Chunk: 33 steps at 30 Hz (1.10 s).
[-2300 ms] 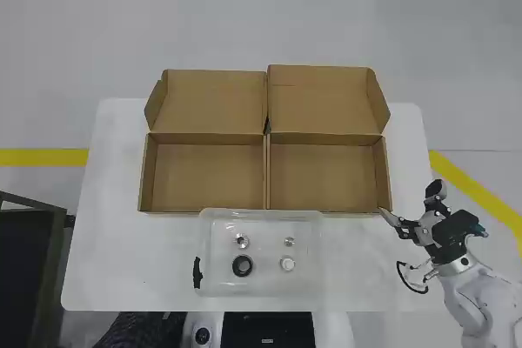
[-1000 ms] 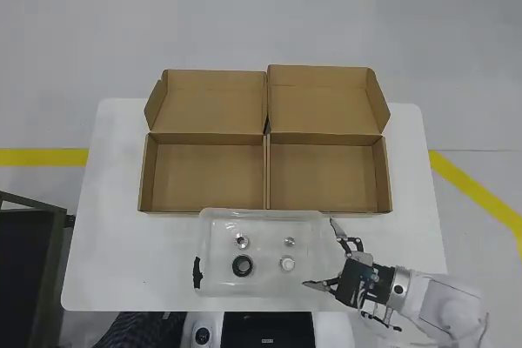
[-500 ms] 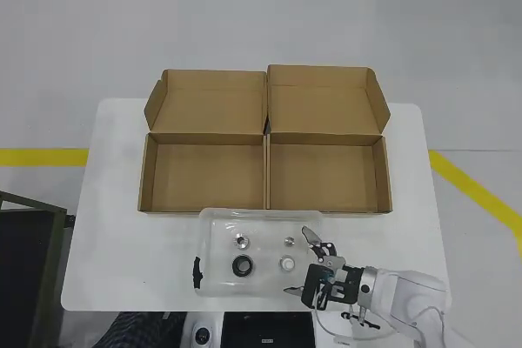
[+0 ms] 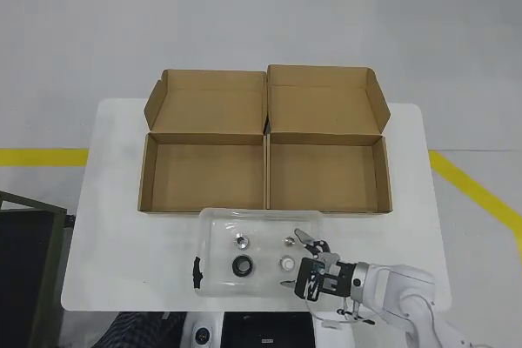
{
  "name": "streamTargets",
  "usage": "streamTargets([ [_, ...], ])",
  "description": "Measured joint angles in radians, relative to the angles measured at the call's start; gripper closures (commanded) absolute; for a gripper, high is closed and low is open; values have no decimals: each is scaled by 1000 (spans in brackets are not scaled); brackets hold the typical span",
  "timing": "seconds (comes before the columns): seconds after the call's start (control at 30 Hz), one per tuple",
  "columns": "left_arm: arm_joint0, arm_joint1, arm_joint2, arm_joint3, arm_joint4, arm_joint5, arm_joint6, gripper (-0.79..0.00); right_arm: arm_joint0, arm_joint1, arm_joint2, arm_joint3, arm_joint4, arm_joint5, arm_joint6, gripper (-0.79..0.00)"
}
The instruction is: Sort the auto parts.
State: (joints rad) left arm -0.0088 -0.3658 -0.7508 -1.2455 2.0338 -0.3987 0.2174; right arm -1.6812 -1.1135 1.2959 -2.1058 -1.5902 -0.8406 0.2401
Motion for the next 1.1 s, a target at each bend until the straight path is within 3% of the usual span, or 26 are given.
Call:
streamTargets([
  [0.1, 0, 0, 0, 0, 0, 0, 0, -785, 11, 1, -10, 15, 4, 0, 10, -548],
  [0.2, 0, 0, 0, 0, 0, 0, 0, -785, 19, 3, -22, 27, 4, -1, 19, -557],
  [0.3, 0, 0, 0, 0, 0, 0, 0, -785, 26, 4, -31, 38, 3, 0, 25, -489],
  [0.37, 0, 0, 0, 0, 0, 0, 0, -785, 31, 6, -36, 44, 3, 1, 28, -366],
  [0.43, 0, 0, 0, 0, 0, 0, 0, -785, 36, 7, -42, 49, 0, -2, 31, -329],
  [0.53, 0, 0, 0, 0, 0, 0, 0, -785, 42, 9, -51, 53, -6, -7, 35, -197],
  [0.6, 0, 0, 0, 0, 0, 0, 0, -785, 44, 10, -56, 54, -8, -7, 37, 0],
  [0.87, 0, 0, 0, 0, 0, 0, 0, -785, 38, 18, -64, 30, -13, -11, 19, 0],
  [1.1, 0, 0, 0, 0, 0, 0, 0, -785, 5, 28, -9, -22, 21, 18, -72, 0],
])
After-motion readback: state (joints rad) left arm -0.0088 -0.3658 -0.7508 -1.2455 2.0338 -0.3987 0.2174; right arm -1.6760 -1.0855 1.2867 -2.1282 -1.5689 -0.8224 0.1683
